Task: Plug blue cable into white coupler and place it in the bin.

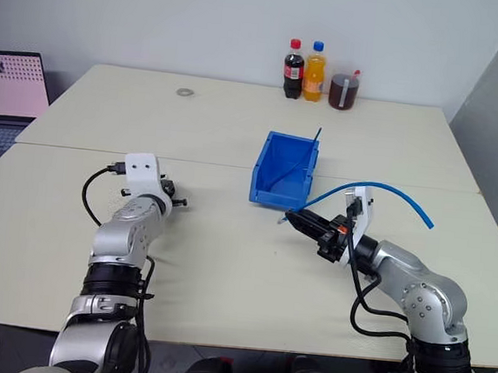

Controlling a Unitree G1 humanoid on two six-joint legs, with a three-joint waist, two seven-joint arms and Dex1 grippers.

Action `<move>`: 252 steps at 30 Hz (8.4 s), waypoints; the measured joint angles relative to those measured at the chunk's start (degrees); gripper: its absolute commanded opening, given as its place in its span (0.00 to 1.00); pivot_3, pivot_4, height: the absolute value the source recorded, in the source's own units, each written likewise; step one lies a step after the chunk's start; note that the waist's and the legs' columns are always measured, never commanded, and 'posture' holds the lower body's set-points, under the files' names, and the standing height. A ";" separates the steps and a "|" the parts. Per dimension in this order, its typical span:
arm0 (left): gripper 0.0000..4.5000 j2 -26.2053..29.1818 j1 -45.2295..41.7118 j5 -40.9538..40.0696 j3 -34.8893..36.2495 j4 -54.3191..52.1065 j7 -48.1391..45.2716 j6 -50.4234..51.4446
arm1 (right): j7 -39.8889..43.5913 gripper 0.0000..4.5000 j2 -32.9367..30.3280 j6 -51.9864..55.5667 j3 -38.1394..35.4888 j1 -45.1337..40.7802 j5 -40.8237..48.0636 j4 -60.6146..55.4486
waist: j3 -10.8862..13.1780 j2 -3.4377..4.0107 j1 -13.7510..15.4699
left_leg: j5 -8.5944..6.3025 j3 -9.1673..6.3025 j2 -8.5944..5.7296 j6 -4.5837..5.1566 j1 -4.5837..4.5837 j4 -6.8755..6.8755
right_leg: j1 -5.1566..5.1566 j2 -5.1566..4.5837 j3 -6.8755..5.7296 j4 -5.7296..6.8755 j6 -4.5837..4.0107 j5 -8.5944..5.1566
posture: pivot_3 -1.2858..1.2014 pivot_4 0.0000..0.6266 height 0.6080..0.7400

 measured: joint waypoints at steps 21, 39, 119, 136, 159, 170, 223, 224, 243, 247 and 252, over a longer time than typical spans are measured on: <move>0.17 29.97 11.38 -7.81 -26.31 -22.84 -72.17 -13.23 | 5.84 0.02 -9.07 -2.90 5.13 11.10 -8.17 -11.89 | 0.01 0.01 0.06 | 0.00 0.10 0.00 0.01 0.05 0.00 | 0.01 0.04 0.00 -0.03 0.10 -0.14 | 0.52 0.24 1.00; 0.17 26.00 7.83 0.11 -32.71 -13.99 -79.52 -26.82 | 9.14 0.02 -7.13 -9.21 11.61 8.15 -17.50 -11.07 | -0.02 0.03 0.08 | 0.00 0.08 -0.01 0.02 0.11 0.07 | 0.09 0.11 -0.01 -0.01 0.10 -0.14 | 0.52 0.24 1.00; 0.17 22.13 6.94 3.96 -33.16 -10.59 -79.30 -27.40 | 19.53 0.02 2.47 -13.08 32.11 -9.32 -45.19 4.89 | -1.29 0.76 0.39 | -0.08 0.10 -0.01 0.18 0.25 0.80 | 0.54 0.06 -0.23 0.10 0.23 -0.05 | 0.52 0.24 1.00; 0.17 22.07 7.99 4.04 -32.56 -11.40 -78.36 -26.90 | 17.86 0.02 4.51 -16.20 30.93 -7.23 -45.64 6.86 | -1.38 0.74 0.35 | -0.10 0.08 0.02 0.22 0.28 0.80 | 0.55 0.06 -0.15 0.09 0.23 -0.05 | 0.52 0.24 1.00; 0.17 21.69 8.01 4.06 -32.51 -11.42 -77.97 -26.09 | 13.39 0.02 4.22 -12.13 30.02 -4.46 -46.13 2.90 | -1.45 0.76 0.36 | -0.10 0.05 0.04 0.23 0.28 0.79 | 0.55 0.00 -0.10 0.07 -0.04 -0.21 | 0.52 0.24 1.00; 0.17 21.42 7.89 4.07 -32.47 -10.86 -77.85 -26.42 | 10.35 0.02 5.17 -6.83 30.15 -2.93 -45.69 0.43 | -1.53 0.77 0.38 | -0.09 0.01 0.03 0.28 0.31 0.79 | 0.53 -0.01 0.00 0.02 -0.05 -0.23 | 0.52 0.24 1.00; 1.00 19.19 1.65 -7.23 -13.41 -22.78 -53.00 -0.56 | -2.21 0.02 11.08 11.30 -8.92 -32.98 -28.14 23.32 | -0.16 0.22 -0.10 | -0.13 0.23 -0.03 0.32 -0.48 -0.06 | -0.55 -0.07 0.10 -0.13 -0.14 -0.01 | 0.52 0.24 1.00; 1.00 18.55 0.92 -7.09 -13.85 -22.31 -52.69 -0.79 | -1.82 0.10 10.54 9.21 -7.82 -35.59 -29.65 29.99 | -0.10 0.23 -0.23 | -0.13 0.32 -0.05 0.32 -0.48 -0.08 | -0.62 -0.07 0.10 -0.12 -0.14 -0.01 | 0.52 0.24 1.00; 1.00 16.55 -1.81 -5.78 -18.26 -22.01 -50.55 -1.89 | 24.35 0.99 0.92 -13.49 10.12 -58.01 -48.17 77.06 | -0.03 0.24 -0.12 | -0.11 0.32 0.00 0.28 -1.39 0.03 | -1.54 -0.16 0.15 0.06 -0.18 -0.01 | 0.52 0.24 1.00; 1.00 16.53 -1.80 -5.89 -18.24 -21.95 -50.41 -1.01 | 29.96 0.99 -2.55 -14.94 12.64 -55.84 -50.16 73.76 | -0.03 0.24 -0.02 | -0.11 0.30 0.00 0.28 -1.39 0.09 | -1.53 -0.15 0.11 0.09 -0.18 0.00 | 0.52 0.24 1.00; 1.00 18.29 0.05 -5.72 -15.44 -20.91 -47.30 -0.86 | 32.65 0.99 -9.26 -12.23 8.99 -40.95 -46.59 48.64 | -0.03 0.24 0.24 | -0.11 0.13 0.09 0.28 -1.46 0.07 | -1.52 -0.25 0.09 0.04 -0.18 0.00 | 0.52 0.24 1.00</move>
